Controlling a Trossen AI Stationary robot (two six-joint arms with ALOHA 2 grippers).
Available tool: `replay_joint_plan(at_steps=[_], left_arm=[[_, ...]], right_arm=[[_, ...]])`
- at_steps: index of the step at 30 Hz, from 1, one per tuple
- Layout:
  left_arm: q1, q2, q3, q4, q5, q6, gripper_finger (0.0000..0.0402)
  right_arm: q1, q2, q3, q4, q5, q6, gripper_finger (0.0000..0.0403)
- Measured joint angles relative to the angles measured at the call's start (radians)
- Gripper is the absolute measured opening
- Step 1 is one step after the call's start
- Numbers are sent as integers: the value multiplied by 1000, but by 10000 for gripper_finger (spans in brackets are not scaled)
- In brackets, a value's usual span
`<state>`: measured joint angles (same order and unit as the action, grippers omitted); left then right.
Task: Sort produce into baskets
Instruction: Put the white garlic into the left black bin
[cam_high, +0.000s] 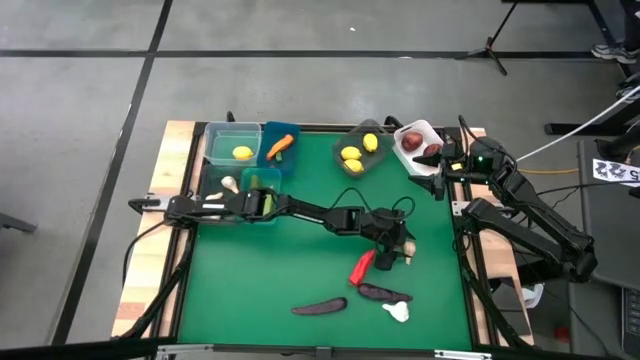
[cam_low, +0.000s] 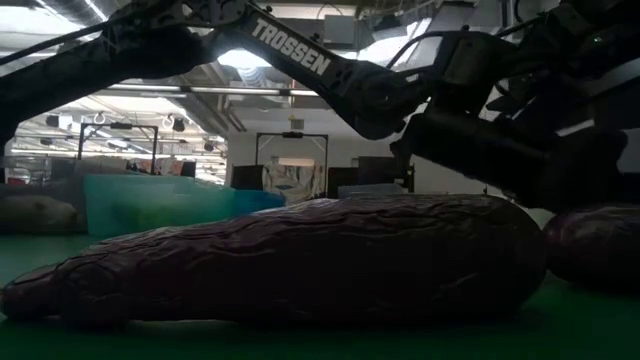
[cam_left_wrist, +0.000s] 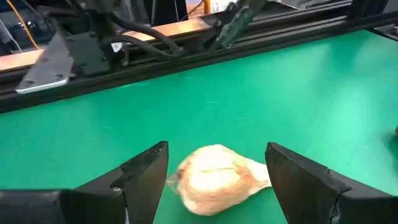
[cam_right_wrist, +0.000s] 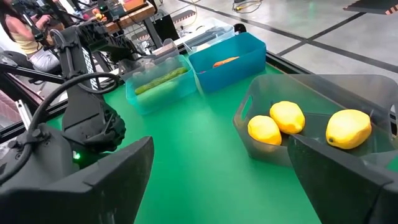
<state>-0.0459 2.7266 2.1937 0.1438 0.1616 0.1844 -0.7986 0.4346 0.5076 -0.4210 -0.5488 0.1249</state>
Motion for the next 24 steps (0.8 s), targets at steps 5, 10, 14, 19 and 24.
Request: replay_joint_plan(at_steps=[5,10,14,19,24], left_arm=[[1,0,0,-22,-4,0,265],[0,11,0,-27,-5,-17,265],[0,31,-2,-26,-6,-40,260],[0,32,-1,-23,-8,-75,225],[0,32,-1,-5,-8,-72,189]], right_arm=[[0,0,0,0,0,0,369],[0,0,0,4,0,0,369],[0,0,0,3,0,0,369],[0,0,0,3,0,0,369],[0,0,0,0,0,0,369]])
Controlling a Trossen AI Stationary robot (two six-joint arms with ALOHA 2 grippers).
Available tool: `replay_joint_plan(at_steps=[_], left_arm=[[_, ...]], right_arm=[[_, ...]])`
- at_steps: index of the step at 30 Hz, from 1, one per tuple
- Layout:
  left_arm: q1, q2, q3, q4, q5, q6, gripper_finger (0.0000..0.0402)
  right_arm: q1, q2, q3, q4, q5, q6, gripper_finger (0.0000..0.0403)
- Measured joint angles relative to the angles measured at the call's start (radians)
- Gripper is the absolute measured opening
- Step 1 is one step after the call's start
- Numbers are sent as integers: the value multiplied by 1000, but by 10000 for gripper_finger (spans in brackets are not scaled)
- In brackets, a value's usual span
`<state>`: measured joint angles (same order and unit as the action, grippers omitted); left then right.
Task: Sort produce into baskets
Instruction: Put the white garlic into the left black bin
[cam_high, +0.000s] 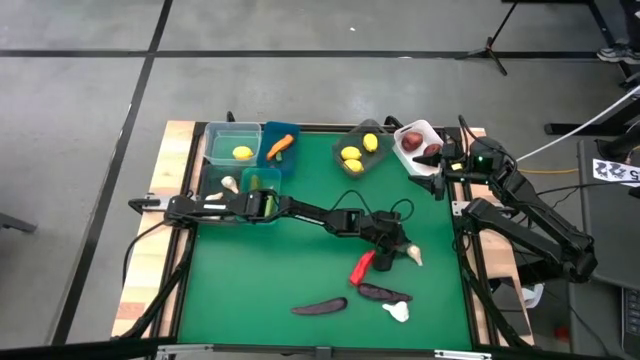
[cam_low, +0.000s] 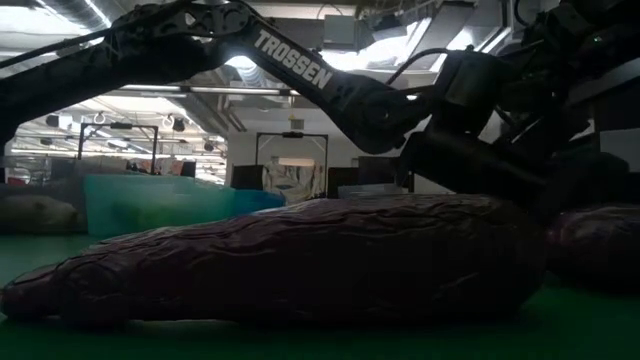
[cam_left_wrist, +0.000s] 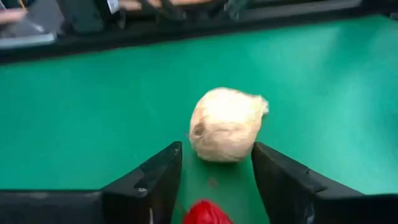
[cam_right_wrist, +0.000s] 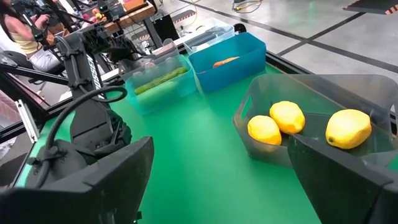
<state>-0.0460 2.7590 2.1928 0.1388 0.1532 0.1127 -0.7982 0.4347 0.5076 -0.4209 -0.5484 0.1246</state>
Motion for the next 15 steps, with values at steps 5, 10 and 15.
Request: replay_joint_plan(at_steps=[5,10,15], left_arm=[[-3,0,0,18,0,14,171],[-4,0,0,16,-1,16,136],[-4,0,0,15,0,16,84]], right_arm=[[0,0,0,0,0,0,369],[0,0,0,0,0,0,369],[0,0,0,0,0,0,369]])
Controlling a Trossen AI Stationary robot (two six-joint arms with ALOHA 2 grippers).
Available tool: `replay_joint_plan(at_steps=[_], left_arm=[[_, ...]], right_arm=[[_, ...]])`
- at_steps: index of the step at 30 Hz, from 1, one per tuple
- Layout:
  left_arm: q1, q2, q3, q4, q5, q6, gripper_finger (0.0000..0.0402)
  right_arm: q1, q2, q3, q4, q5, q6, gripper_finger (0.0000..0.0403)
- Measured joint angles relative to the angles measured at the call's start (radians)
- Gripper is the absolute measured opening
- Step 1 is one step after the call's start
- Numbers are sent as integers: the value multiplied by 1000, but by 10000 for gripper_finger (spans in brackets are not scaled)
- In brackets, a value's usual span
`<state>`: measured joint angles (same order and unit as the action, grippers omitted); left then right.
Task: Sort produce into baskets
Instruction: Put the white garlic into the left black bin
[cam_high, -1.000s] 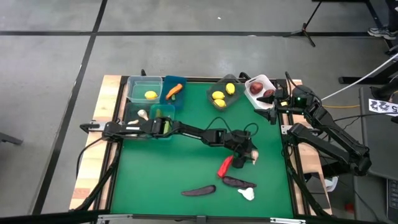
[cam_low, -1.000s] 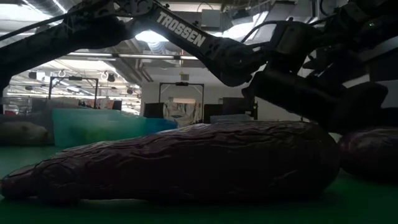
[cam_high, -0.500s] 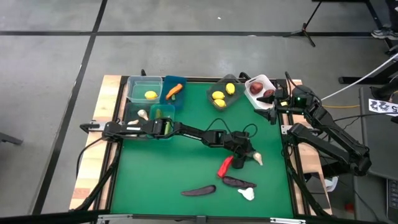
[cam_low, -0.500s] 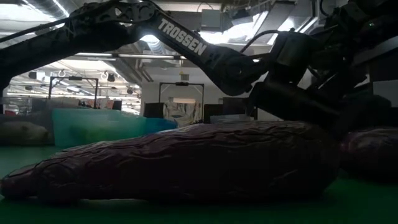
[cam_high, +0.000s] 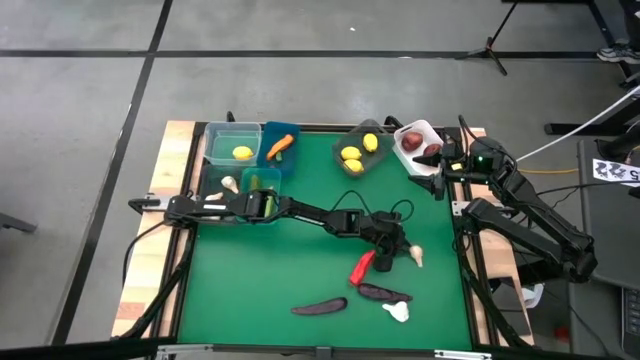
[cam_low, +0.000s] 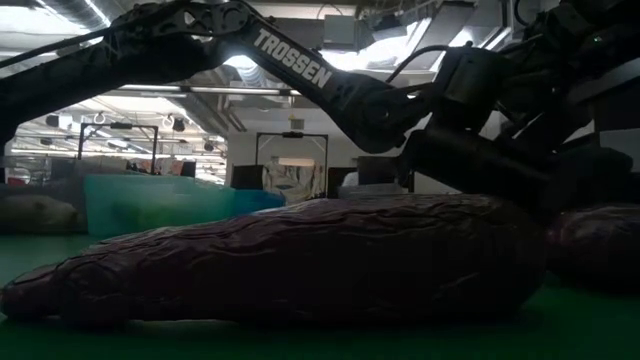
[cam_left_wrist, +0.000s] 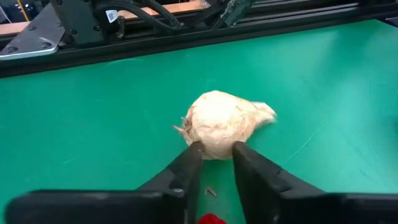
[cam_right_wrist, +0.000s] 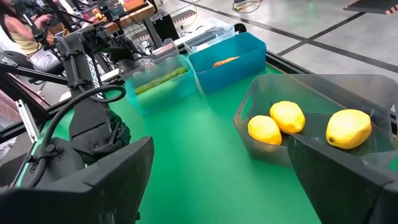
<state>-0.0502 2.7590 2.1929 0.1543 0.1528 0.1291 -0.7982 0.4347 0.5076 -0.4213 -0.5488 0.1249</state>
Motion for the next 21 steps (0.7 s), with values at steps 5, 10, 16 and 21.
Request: replay_joint_plan(at_steps=[5,10,16,21], left_arm=[[0,0,0,0,0,-1,33],[0,0,0,2,0,-1,3],[0,0,0,5,-7,-14,2],[8,-6,0,-4,-8,-71,1]], right_arm=[[0,0,0,-1,0,0,369],[0,0,0,-1,0,0,369],[0,0,0,-4,0,0,369],[0,0,0,-8,0,0,369]])
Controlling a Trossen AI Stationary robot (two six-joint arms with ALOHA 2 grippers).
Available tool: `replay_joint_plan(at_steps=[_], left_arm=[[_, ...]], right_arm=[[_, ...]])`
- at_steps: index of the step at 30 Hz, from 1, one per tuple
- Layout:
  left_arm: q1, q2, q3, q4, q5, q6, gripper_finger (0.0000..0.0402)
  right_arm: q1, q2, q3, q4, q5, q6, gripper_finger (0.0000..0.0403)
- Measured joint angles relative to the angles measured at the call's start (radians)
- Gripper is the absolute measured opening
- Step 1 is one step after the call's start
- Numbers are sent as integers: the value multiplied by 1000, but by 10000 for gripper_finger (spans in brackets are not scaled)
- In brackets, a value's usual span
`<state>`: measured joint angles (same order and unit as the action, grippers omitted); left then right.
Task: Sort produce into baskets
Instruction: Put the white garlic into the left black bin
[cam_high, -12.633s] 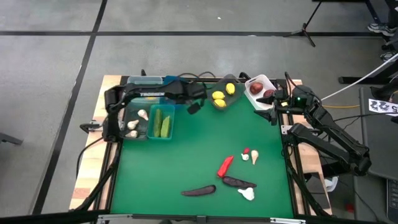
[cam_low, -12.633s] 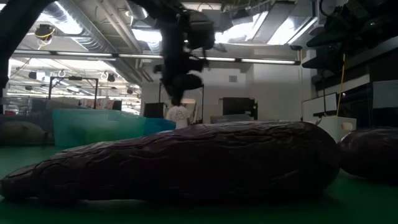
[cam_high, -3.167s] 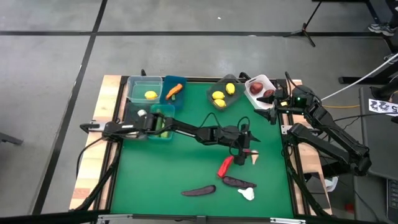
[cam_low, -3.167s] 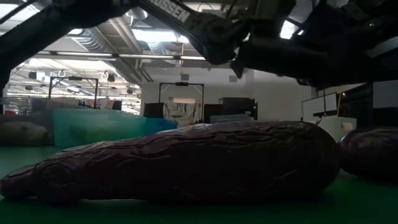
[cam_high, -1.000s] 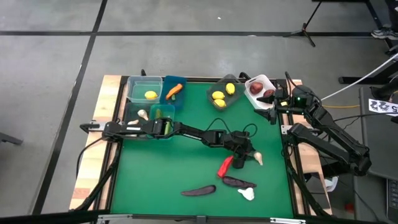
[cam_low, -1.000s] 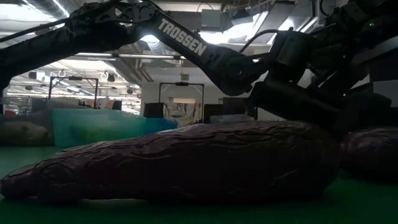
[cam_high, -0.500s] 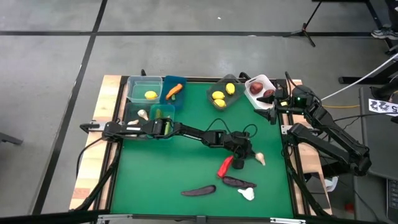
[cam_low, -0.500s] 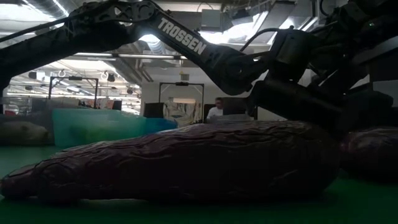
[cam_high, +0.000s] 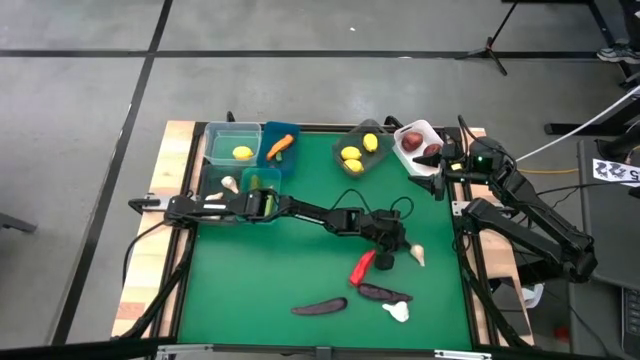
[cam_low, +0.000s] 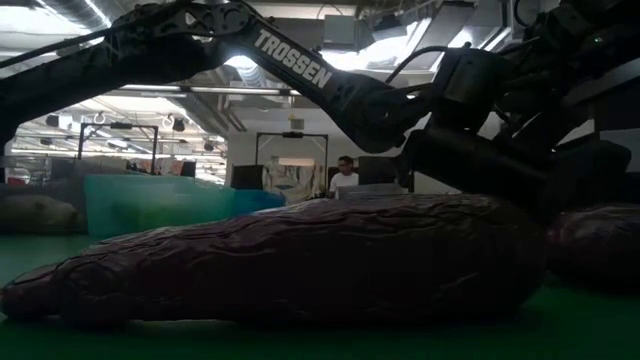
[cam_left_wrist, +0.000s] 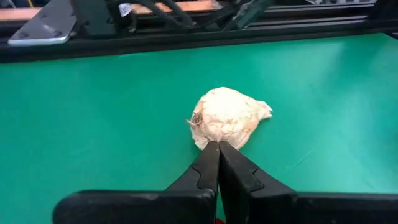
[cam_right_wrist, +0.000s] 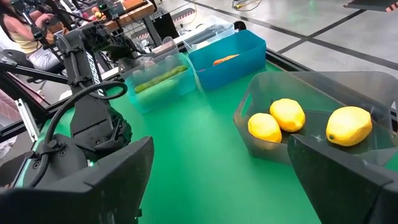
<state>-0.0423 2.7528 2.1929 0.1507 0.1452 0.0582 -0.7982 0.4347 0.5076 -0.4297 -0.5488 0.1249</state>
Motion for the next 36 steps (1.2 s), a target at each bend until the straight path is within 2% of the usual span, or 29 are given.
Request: replay_joint_plan(at_steps=[8,13,17,26,36], left_arm=[[15,-78,1,-149,-2,23,0],[19,-127,1,-308,-6,57,0],[19,-169,0,-474,-67,105,0],[19,-246,0,-588,-105,132,0],[19,-331,0,-827,-186,158,0]], right_arm=[[0,0,0,0,0,0,369],[-1,0,0,0,0,0,369],[-1,0,0,0,0,0,369],[0,0,0,1,7,0,369],[0,0,0,1,8,0,369]])
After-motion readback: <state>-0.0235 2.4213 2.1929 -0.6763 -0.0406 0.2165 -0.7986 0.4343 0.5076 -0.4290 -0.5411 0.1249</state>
